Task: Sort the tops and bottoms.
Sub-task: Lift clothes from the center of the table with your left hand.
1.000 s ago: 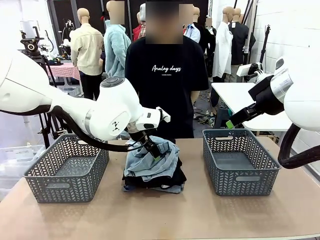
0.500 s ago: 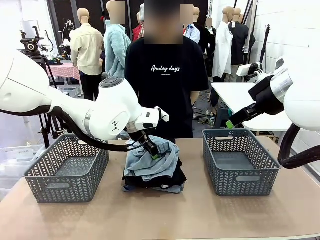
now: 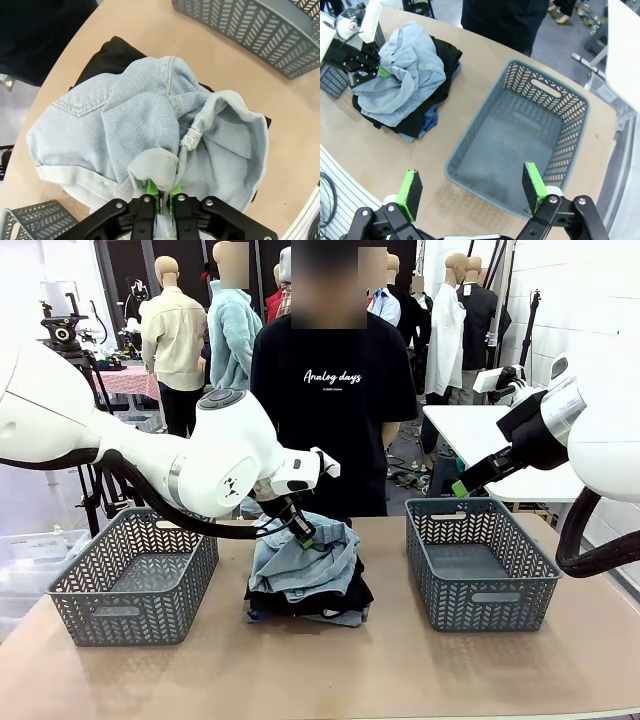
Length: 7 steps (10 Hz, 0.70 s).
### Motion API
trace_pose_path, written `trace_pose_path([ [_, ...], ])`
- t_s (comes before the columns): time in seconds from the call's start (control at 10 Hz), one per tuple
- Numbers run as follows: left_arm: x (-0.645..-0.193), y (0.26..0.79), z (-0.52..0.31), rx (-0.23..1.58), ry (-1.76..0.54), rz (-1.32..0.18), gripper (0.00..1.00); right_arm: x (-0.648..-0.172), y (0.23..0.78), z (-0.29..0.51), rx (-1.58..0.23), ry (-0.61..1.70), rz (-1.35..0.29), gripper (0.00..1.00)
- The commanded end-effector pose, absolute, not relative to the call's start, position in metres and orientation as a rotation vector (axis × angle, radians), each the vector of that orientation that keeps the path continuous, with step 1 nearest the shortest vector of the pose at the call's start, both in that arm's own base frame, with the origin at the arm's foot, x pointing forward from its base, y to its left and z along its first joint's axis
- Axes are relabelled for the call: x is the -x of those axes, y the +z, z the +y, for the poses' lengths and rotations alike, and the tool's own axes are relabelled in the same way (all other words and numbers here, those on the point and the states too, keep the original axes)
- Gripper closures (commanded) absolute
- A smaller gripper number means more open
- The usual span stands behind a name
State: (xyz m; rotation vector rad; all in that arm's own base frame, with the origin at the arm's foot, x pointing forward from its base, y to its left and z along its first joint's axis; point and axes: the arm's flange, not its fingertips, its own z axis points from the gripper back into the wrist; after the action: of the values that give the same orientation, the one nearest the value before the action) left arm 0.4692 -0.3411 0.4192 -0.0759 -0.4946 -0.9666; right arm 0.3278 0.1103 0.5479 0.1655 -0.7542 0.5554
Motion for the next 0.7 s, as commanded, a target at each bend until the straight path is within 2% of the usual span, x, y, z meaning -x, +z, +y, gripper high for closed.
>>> trace_pose_path([
  [0.0, -0.466, 0.427, -0.328, 0.104, -0.96, -0.502, 1.0, -0.329, 0.547, 0.111, -0.186, 0.553, -0.755, 0.0],
  [0.1, -0.466, 0.426, -0.316, 0.117, -0.875, -0.47, 1.0, -0.329, 0.547, 0.111, -0.186, 0.553, -0.755, 0.0],
  [0.2, -0.469, 0.422, -0.34, 0.083, -0.957, -0.498, 1.0, -0.329, 0.547, 0.111, -0.186, 0.553, -0.755, 0.0],
  [0.5, -0.469, 0.421, -0.336, 0.091, -0.936, -0.49, 1.0, -0.329, 0.547, 0.111, -0.186, 0.553, -0.755, 0.0],
  [0.6, -0.464, 0.436, -0.324, 0.095, -0.922, -0.509, 1.0, -0.329, 0.547, 0.111, -0.186, 0.553, -0.755, 0.0],
])
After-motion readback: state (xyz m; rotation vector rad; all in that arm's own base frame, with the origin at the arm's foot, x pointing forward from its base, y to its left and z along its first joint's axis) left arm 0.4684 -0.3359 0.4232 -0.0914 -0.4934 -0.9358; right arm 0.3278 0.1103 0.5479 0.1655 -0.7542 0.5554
